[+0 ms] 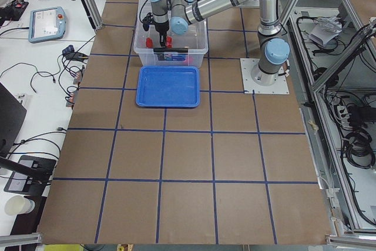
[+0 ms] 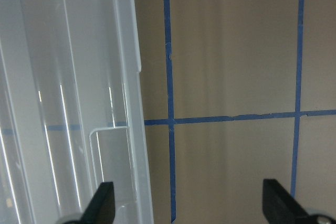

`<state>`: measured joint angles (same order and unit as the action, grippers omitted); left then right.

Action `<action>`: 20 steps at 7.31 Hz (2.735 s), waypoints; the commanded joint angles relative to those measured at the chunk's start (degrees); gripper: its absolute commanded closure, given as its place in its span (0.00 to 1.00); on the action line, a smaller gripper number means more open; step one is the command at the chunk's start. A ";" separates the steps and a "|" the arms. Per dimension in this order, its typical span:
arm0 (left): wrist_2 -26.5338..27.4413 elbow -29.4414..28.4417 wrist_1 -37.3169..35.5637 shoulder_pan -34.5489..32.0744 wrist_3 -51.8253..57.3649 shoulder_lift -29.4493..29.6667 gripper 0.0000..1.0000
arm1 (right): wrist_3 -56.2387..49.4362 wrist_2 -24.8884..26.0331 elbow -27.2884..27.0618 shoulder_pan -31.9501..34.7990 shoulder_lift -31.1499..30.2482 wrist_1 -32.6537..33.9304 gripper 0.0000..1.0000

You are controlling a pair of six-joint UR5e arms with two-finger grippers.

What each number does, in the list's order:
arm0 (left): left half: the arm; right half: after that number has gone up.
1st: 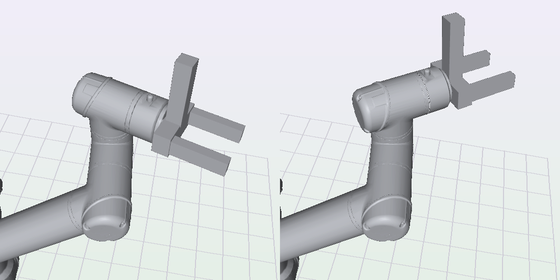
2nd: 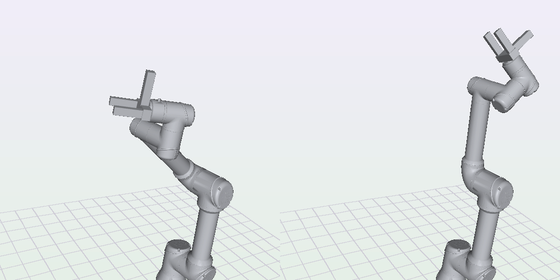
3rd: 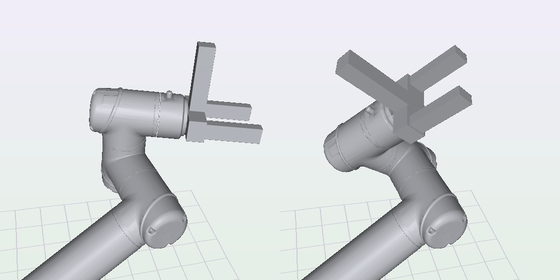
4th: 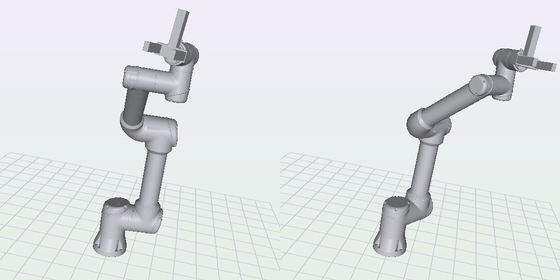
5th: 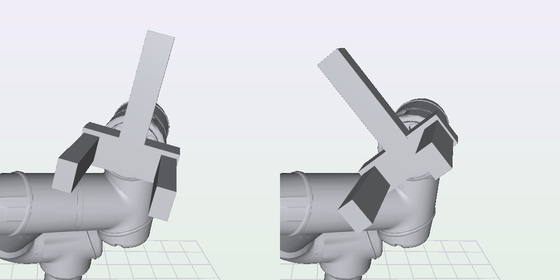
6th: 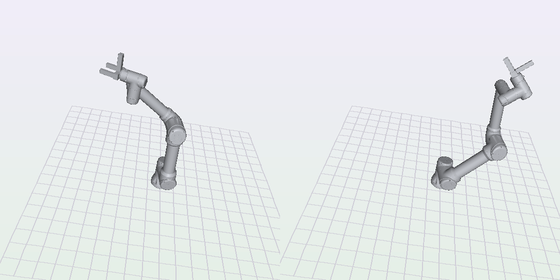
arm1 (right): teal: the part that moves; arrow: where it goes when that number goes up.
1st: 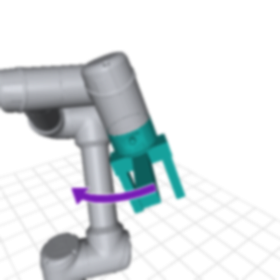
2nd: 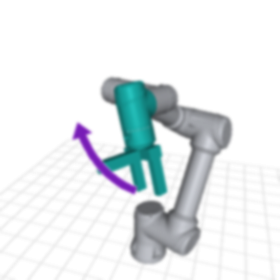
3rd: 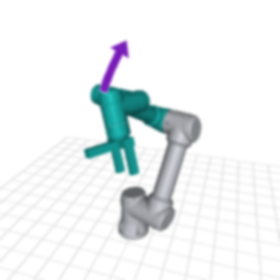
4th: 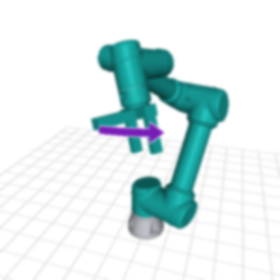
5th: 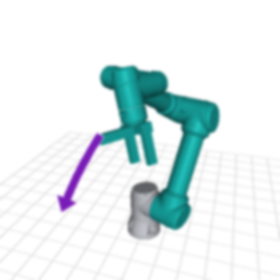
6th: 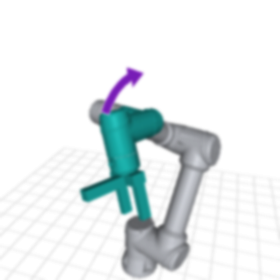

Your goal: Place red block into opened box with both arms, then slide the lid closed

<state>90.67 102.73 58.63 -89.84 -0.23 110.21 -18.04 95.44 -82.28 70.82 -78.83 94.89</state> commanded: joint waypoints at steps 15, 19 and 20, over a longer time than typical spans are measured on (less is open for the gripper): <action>1.62 -21.00 34.18 0.46 1.27 -15.71 0.00 | 0.02 0.27 -0.42 0.02 -0.02 0.03 0.00; -0.85 -15.91 34.43 -2.17 2.33 -18.09 0.00 | -0.33 0.36 -4.79 -2.60 0.51 0.47 0.00; -1.19 -17.29 34.36 -2.44 2.51 -18.10 0.00 | -0.68 0.01 -7.77 -4.62 0.51 2.47 0.00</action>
<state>89.76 85.78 92.74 -91.53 2.20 92.47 -18.38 95.73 -86.80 68.39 -78.35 95.76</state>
